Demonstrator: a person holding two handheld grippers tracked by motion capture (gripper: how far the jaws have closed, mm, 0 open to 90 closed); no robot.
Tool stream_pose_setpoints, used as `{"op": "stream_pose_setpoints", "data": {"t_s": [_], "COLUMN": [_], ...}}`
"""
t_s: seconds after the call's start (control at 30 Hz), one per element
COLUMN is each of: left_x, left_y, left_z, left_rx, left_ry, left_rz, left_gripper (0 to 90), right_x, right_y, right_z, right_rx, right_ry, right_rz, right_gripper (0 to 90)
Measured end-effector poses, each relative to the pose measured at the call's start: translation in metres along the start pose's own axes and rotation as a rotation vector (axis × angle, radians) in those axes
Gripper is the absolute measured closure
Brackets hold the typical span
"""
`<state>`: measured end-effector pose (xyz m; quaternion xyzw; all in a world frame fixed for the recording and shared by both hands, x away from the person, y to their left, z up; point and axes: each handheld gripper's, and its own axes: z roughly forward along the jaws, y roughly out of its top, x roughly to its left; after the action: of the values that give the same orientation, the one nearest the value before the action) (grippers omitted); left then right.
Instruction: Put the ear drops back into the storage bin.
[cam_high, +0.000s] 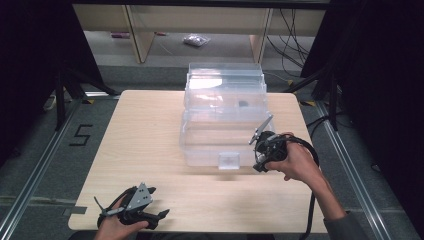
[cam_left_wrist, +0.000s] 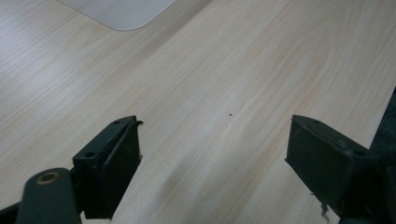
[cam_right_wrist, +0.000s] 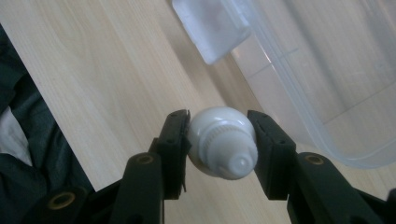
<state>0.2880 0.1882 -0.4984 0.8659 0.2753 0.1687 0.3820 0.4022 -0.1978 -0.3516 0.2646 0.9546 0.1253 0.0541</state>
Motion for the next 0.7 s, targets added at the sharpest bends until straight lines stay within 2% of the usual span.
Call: {"op": "stream_pose_setpoints", "data": {"t_s": [0.07,0.2,0.37,0.47,0.53,0.7], "left_x": [0.000,0.000,0.000,0.000,0.000,0.000], "left_y": [0.000,0.000,0.000,0.000,0.000,0.000], "left_z": [0.000,0.000,0.000,0.000,0.000,0.000], "left_rx": [-0.001,-0.001,-0.006,-0.004,-0.004,-0.005], "left_ry": [0.000,-0.001,-0.003,0.002,-0.005,0.000], "left_rz": [0.000,0.000,-0.005,0.000,-0.003,-0.002], "left_gripper": [17.0,17.1,17.1,17.1,17.0,17.1], "right_x": [-0.002,-0.008,-0.017,-0.021,-0.023,-0.034], "right_y": [0.000,0.001,0.003,0.004,0.006,0.010], "right_z": [-0.001,-0.005,-0.013,-0.015,-0.018,-0.023], "right_rx": [-0.007,-0.006,-0.002,-0.008,-0.004,-0.005], "right_ry": [-0.004,-0.013,-0.020,-0.020,-0.026,-0.039], "right_rz": [-0.012,-0.007,0.029,0.014,0.038,0.062], "right_gripper": [60.2,60.2,60.2,60.2,60.2,60.2]}}
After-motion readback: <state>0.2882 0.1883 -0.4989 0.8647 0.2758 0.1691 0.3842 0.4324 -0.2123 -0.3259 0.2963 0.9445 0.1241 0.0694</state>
